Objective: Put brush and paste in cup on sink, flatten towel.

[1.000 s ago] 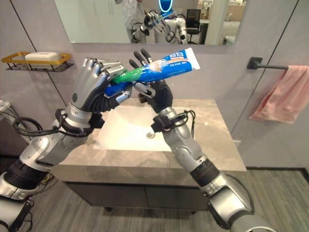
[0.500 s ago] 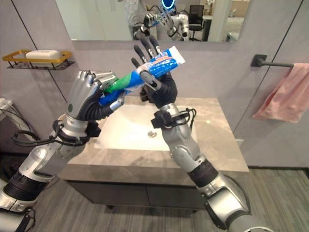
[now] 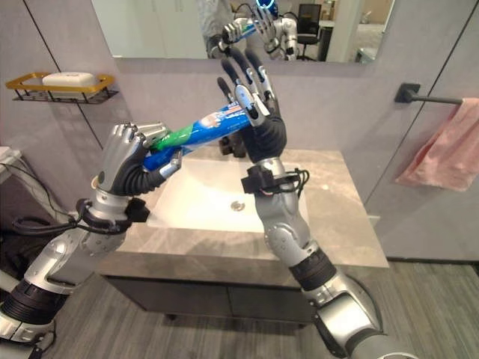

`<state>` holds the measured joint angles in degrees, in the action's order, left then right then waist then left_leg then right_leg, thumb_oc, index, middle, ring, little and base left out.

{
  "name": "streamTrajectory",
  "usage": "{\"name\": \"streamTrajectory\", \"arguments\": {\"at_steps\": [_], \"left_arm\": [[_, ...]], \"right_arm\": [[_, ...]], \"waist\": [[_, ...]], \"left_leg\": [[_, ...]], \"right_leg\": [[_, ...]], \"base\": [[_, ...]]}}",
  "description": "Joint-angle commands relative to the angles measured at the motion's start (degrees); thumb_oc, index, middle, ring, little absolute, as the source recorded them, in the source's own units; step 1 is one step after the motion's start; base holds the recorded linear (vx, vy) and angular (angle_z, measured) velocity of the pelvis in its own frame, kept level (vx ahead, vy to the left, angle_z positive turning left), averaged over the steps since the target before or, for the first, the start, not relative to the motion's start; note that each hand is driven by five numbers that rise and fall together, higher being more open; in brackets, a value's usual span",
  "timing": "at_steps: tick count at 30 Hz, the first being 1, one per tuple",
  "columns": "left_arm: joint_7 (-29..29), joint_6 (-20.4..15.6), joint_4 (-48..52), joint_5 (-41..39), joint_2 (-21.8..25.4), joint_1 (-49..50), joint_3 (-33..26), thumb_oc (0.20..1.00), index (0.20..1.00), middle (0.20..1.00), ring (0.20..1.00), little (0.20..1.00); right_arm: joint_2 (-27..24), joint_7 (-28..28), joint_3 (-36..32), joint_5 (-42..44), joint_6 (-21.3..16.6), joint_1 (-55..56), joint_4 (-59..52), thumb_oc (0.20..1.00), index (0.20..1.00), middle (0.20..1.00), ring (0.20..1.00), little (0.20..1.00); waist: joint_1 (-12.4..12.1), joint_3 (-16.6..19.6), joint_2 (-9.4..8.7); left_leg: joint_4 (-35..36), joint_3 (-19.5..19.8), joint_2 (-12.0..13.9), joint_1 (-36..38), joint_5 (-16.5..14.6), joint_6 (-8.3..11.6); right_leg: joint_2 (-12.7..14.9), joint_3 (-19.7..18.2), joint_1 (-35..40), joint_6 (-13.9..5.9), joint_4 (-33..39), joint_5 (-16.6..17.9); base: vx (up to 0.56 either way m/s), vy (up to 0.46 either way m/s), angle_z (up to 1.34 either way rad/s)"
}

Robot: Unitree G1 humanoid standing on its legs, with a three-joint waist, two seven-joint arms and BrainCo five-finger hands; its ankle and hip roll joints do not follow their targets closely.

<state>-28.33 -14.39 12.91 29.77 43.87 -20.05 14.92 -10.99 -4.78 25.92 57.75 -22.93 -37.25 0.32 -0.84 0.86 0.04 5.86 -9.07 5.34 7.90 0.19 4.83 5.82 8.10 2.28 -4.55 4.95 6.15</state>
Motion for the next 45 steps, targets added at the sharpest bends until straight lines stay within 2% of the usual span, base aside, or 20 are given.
{"name": "streamTrajectory", "arguments": {"at_steps": [1, 2, 4, 5, 8, 9, 10, 11, 23, 24, 35, 36, 38, 39, 40, 45], "left_arm": [[-1.46, -0.62, 1.91, -2.59, 1.01, -5.36, -0.58, 0.2, 0.2, 0.2, 0.2, 0.2], [-1.46, -0.62, 1.91, -2.59, 1.01, -5.36, -0.58, 0.2, 0.2, 0.2, 0.2, 0.2], [-1.73, -0.38, 1.6, -2.2, 0.27, -6.44, 0.31, 0.2, 0.2, 0.2, 0.2, 0.2], [-1.8, -0.35, 1.53, -2.15, 0.05, -6.69, 0.53, 0.2, 0.2, 0.2, 0.2, 0.2], [-1.93, -0.25, 0.99, -2.05, -0.62, -7.74, 1.59, 0.2, 0.2, 0.2, 0.2, 0.2], [-1.92, -0.21, 0.79, -2.08, -0.93, -8.3, 2.13, 0.2, 0.2, 0.2, 0.2, 0.2], [-1.89, -0.19, 0.68, -2.06, -1.04, -8.57, 2.37, 0.2, 0.2, 0.2, 0.2, 0.2], [-1.82, -0.18, 0.47, -2.12, -1.2, -8.83, 2.67, 0.2, 0.2, 0.2, 0.2, 0.2], [-1.97, 0.47, -0.94, -0.85, -2.2, -11.25, 5.09, 0.2, 0.2, 0.2, 0.2, 0.2], [-1.9, 0.42, -1.05, -0.85, -2.2, -11.06, 5.13, 0.2, 0.2, 0.2, 0.2, 0.2], [-2.3, 0.73, -0.63, -1.62, -1.89, -6.35, 2.67, 0.2, 0.2, 0.2, 0.2, 0.2], [-2.27, 0.73, -0.55, -1.63, -1.86, -6.22, 2.58, 0.313, 0.313, 0.313, 0.313, 0.313], [-2.76, 0.92, -0.37, -2.02, -1.95, -3.74, 1.27, 0.589, 0.589, 0.589, 0.589, 0.589], [-2.96, 0.98, -0.15, -2.1, -1.92, -2.9, 0.73, 0.915, 0.915, 0.915, 0.915, 0.915], [-3.1, 0.99, 0.18, -2.1, -1.89, -2.13, 0.2, 1.0, 1.0, 1.0, 1.0, 1.0], [-3.72, 0.87, 1.16, -3.05, -1.99, 3.07, -2.44, 1.0, 1.0, 1.0, 1.0, 1.0]], "right_arm": [[1.77, 1.36, 0.2, 1.38, -1.51, -1.69, -2.39, 0.426, 0.426, 0.426, 0.426, 0.426], [1.77, 1.36, 0.2, 1.38, -1.51, -1.69, -2.39, 0.426, 0.426, 0.426, 0.426, 0.426], [1.8, 1.36, 0.54, 1.71, -1.3, -1.36, -2.29, 0.583, 0.583, 0.583, 0.583, 0.583], [1.95, 1.37, 0.59, 1.9, -1.25, -1.28, -2.19, 0.774, 0.774, 0.774, 0.774, 0.774], [2.2, 1.5, 1.0, 2.15, -1.23, -1.18, -2.02, 0.752, 0.752, 0.752, 0.752, 0.752], [2.3, 1.52, 1.24, 2.31, -1.14, -1.21, -1.95, 0.771, 0.771, 0.771, 0.771, 0.771], [2.26, 1.53, 1.3, 2.31, -1.13, -1.26, -1.93, 0.824, 0.824, 0.824, 0.824, 0.824], [2.35, 1.59, 1.45, 2.38, -1.02, -1.1, -1.91, 1.0, 1.0, 1.0, 1.0, 1.0], [2.73, 1.53, 2.42, 2.51, -1.0, -1.66, -1.88, 1.0, 1.0, 1.0, 1.0, 1.0], [2.72, 1.48, 2.35, 2.43, -1.05, -1.83, -1.86, 0.2, 0.2, 0.2, 0.2, 0.2], [4.26, -1.59, 0.71, 1.99, -2.34, -0.71, -0.54, 0.2, 0.2, 0.2, 0.2, 0.2], [4.31, -1.63, 0.77, 1.96, -2.35, -0.69, -0.54, 0.2, 0.2, 0.2, 0.2, 0.2], [5.58, -3.2, -0.58, 1.63, -3.21, -0.32, 0.0, 0.2, 0.2, 0.2, 0.2, 0.2], [5.98, -3.7, -0.92, 1.5, -3.45, -0.37, 0.3, 0.2, 0.2, 0.2, 0.2, 0.2], [6.37, -4.12, -1.33, 1.29, -3.66, -0.23, 0.59, 0.2, 0.2, 0.2, 0.2, 0.2], [7.11, -5.56, -2.22, 0.95, -4.26, -0.52, 1.89, 0.2, 0.2, 0.2, 0.2, 0.2]], "waist": [[0.06, 1.5, -3.54], [0.06, 1.5, -3.54], [0.22, 1.55, -3.45], [0.29, 1.56, -3.42], [0.45, 1.58, -3.38], [0.49, 1.58, -3.33], [0.52, 1.59, -3.32], [0.56, 1.57, -3.33], [0.99, 1.7, -3.12], [0.96, 1.71, -3.09], [0.31, 1.61, -3.05], [0.37, 1.64, -3.05], [-0.14, 1.52, -2.96], [-0.32, 1.47, -2.96], [-0.49, 1.44, -2.92], [-1.75, 1.18, -3.03]], "left_leg": [[-0.86, 0.26, -0.43, -0.36, -1.52, -0.35], [-0.86, 0.26, -0.43, -0.36, -1.52, -0.35], [-0.86, 0.26, -0.39, -0.36, -1.56, -0.35], [-0.86, 0.21, -0.37, -0.36, -1.55, -0.36], [-0.86, 0.17, -0.38, -0.31, -1.55, -0.36], [-0.86, 0.16, -0.38, -0.31, -1.56, -0.37], [-0.86, 0.15, -0.36, -0.29, -1.56, -0.36], [-0.86, 0.13, -0.35, -0.26, -1.58, -0.38], [-0.86, -0.01, -0.38, -0.14, -1.68, -0.42], [-0.86, -0.07, -0.39, -0.16, -1.7, -0.4], [-0.86, 0.4, -0.51, -0.06, -1.87, -0.52], [-0.86, 0.4, -0.52, -0.06, -1.87, -0.52], [-0.86, 0.72, -0.56, -0.18, -1.82, -0.58], [-0.86, 0.87, -0.61, -0.23, -1.8, -0.58], [-0.86, 1.0, -0.66, -0.29, -1.79, -0.6], [-0.86, 1.91, -0.98, -0.75, -1.65, -0.67]], "right_leg": [[4.44, -2.05, 3.7, -2.32, 0.05, -0.22], [4.44, -2.05, 3.7, -2.32, 0.05, -0.22], [4.42, -2.1, 3.68, -2.26, 0.05, -0.24], [4.43, -2.1, 3.67, -2.26, 0.05, -0.23], [4.4, -2.19, 3.61, -2.28, 0.05, -0.19], [4.4, -2.21, 3.58, -2.27, 0.05, -0.17], [4.4, -2.21, 3.57, -2.27, 0.05, -0.17], [4.39, -2.24, 3.56, -2.28, 0.05, -0.15], [4.29, -2.66, 3.58, -2.28, 0.05, -0.15], [4.24, -2.59, 3.59, -2.29, 0.05, -0.15], [4.26, -2.21, 4.02, -2.21, 0.05, -0.24], [4.27, -2.2, 4.03, -2.21, 0.05, -0.24], [4.34, -1.89, 4.26, -2.17, 0.05, -0.3], [4.37, -1.8, 4.27, -2.12, 0.05, -0.32], [4.41, -1.68, 4.33, -2.11, 0.04, -0.36], [4.72, -0.64, 4.67, -2.08, -0.1, -0.38]], "base": [[0.0, 0.0, 0.0], [0.0, 0.0, 0.0], [0.0, 0.0, 0.0], [0.0, 0.0, 0.0], [0.0, 0.0, 0.0], [0.0, 0.0, 0.0], [0.0, 0.0, 0.0], [0.0, 0.0, 0.0], [0.0, 0.0, 0.0], [0.0, 0.0, 0.0], [0.0, 0.0, 0.0], [0.0, 0.0, 0.0], [0.0, 0.0, 0.05], [0.0, 0.0, 0.06], [0.0, 0.003, 0.04], [0.0, 0.005, 0.04]]}}
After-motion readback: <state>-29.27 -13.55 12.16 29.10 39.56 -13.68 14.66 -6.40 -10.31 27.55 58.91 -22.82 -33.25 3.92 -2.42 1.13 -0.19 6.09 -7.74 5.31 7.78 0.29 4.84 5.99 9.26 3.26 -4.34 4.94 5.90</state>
